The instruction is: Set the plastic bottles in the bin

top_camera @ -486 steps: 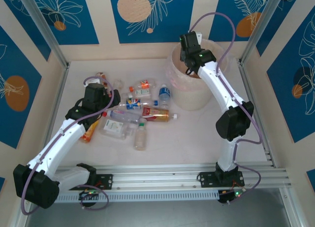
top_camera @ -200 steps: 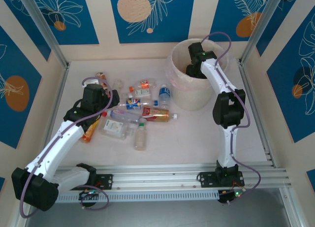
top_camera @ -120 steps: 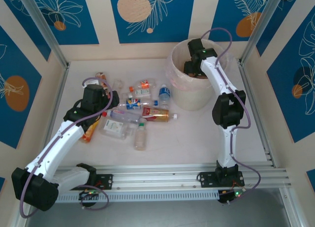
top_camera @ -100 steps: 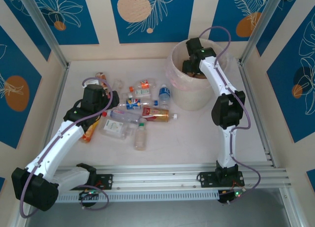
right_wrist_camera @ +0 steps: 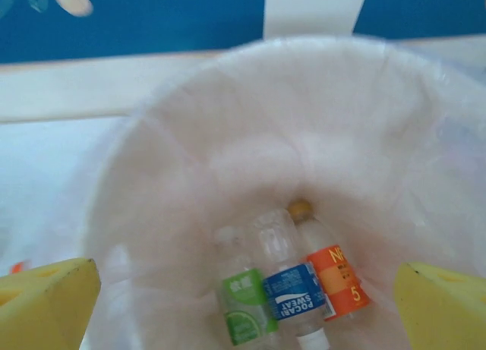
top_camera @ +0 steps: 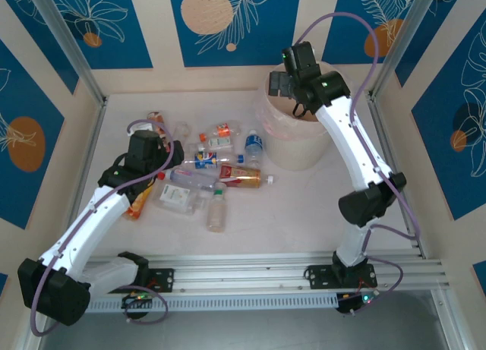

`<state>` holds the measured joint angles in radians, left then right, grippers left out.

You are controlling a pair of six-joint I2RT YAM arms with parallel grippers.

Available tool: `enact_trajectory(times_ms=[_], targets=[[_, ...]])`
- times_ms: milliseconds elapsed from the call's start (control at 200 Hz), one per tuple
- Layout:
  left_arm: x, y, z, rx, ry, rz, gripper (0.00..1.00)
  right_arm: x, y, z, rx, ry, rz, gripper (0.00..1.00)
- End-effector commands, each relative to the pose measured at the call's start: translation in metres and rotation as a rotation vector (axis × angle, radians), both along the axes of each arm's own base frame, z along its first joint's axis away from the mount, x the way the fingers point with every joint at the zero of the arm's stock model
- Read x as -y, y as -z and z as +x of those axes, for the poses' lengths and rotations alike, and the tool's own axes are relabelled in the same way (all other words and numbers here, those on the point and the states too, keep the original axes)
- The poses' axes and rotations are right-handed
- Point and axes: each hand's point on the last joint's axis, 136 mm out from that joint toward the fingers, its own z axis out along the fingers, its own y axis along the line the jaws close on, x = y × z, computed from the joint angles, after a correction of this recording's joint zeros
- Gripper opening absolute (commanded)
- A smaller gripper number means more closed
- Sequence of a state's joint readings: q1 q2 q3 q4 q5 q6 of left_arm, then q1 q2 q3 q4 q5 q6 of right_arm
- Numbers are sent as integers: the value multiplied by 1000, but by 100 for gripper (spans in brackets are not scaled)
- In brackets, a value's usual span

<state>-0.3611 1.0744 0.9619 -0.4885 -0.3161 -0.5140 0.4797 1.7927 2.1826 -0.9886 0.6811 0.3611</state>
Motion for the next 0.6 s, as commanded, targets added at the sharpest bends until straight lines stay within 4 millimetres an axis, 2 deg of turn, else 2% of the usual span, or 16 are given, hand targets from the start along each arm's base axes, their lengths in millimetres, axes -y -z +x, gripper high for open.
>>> enact_trajectory(times_ms=[0,130,250,370,595], targets=[[-5,-12,-2,28,-7,14,99,-11,-23,-18,73,-31,-15,99],[-5,-13,-2,34,-9,8,99,-38,-33,-50,93,-107,11,99],[-6,-14,-3,37,-13,10,100,-74,-15,-84,56,-206,42,99],[-8,-17,-5,43,-21,11,100,-103,26,-117,-37,-250,74,99],[-14,-20,-9,48,-39,25,99,-151,135,-186,-366,-268,172,99]])
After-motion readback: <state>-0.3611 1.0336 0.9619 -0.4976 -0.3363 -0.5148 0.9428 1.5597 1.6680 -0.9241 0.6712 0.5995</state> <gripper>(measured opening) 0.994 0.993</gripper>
